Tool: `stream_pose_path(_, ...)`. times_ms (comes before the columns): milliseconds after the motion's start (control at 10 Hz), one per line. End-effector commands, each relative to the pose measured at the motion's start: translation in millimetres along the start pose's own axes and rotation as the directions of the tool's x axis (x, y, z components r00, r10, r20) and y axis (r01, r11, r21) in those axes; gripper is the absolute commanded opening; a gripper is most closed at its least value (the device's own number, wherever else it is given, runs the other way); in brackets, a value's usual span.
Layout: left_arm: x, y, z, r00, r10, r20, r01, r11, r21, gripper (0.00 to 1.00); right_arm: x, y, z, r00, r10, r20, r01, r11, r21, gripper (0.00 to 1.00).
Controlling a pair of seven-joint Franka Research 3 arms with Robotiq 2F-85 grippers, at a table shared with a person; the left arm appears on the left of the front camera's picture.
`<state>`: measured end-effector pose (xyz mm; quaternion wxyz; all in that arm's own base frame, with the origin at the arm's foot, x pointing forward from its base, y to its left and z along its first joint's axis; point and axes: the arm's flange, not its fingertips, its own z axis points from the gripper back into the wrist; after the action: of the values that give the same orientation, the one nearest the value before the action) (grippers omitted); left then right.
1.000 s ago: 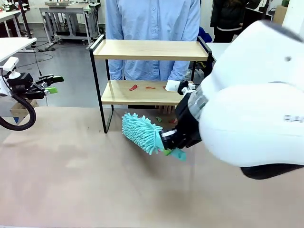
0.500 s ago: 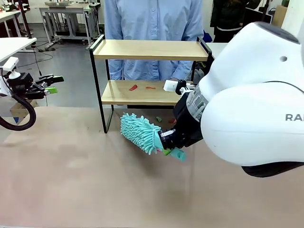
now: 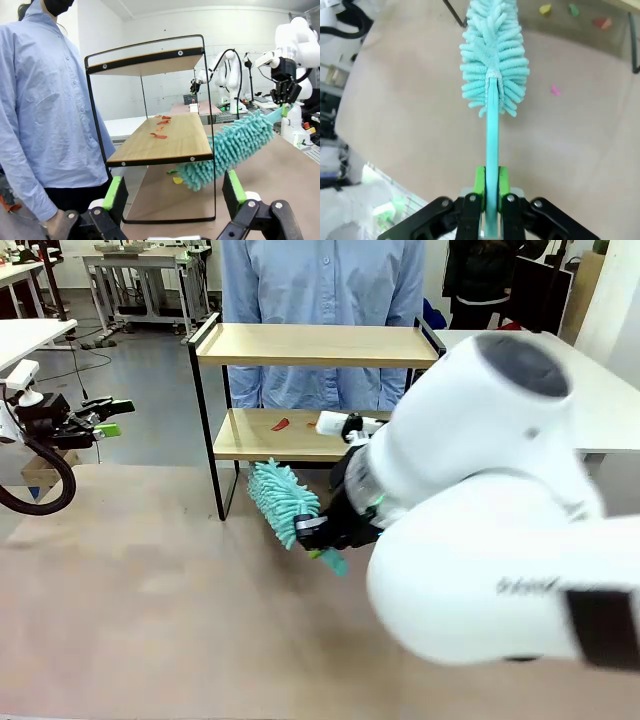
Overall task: Clean the shelf.
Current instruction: Clean the specific section of the Shelf indicated by the human with the Duster.
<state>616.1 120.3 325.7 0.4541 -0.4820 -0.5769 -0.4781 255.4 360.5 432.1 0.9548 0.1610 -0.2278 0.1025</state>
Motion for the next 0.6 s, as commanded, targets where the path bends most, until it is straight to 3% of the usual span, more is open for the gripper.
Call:
stream_pose_path(0, 2, -2, -1, 1.0, -0.015, -0.011, 0.015, 1.0, -0.008, 1.0, 13, 37, -54, 0.997, -0.042, 0.071, 0.047, 0.996, -0.07, 0.13)
stream_pose_path(500, 2, -2, -1, 1.0, -0.015, -0.011, 0.015, 1.0, -0.008, 1.0, 27, 83, -125, 0.981, -0.099, 0.164, 0.113, 0.991, -0.077, 0.13)
